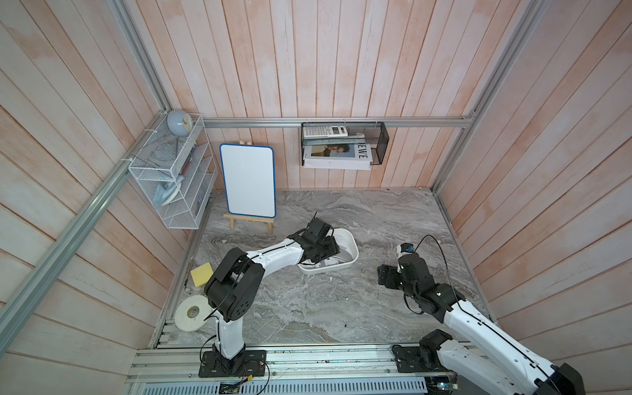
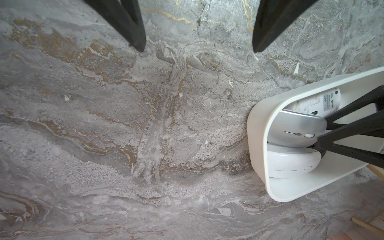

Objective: Take out the mouse from the storage box
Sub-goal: Pick up the mouse from the storage box.

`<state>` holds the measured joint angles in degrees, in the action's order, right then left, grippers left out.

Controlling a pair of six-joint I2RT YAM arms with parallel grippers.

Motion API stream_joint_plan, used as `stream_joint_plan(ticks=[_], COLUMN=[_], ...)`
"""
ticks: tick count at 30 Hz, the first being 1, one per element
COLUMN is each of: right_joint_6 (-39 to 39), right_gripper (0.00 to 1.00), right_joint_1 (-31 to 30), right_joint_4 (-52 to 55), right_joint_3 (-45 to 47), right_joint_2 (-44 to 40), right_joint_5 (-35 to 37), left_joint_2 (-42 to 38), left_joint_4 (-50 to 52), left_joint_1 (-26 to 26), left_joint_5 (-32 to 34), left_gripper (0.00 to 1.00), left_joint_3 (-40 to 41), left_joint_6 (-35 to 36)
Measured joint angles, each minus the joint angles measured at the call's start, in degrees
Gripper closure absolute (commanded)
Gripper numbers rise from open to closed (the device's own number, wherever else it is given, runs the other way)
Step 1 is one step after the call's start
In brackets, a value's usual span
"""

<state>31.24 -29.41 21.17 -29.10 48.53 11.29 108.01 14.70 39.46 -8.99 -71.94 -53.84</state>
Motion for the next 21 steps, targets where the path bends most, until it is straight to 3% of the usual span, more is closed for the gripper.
stream_joint_plan(ticks=[8,21], right_joint_6=[0.0,0.0], right_gripper=[0.15,0.16], right_joint_1=[0.33,0.74], right_joint_4=[-0.2,-1.01], right_joint_3=[0.39,1.11], right_joint_2=[-0.02,0.0], right_joint_5=[-0.02,-0.04], left_joint_2=[1.49,2.64], left_joint_4=[-2.27,-8.39], left_joint_1=[0.0,0.96], left_joint_5=[-1.09,-3.58], left_gripper=[0.47,0.54], left_joint_3=[-0.17,-0.85], left_joint_6=[-1.42,-3.02])
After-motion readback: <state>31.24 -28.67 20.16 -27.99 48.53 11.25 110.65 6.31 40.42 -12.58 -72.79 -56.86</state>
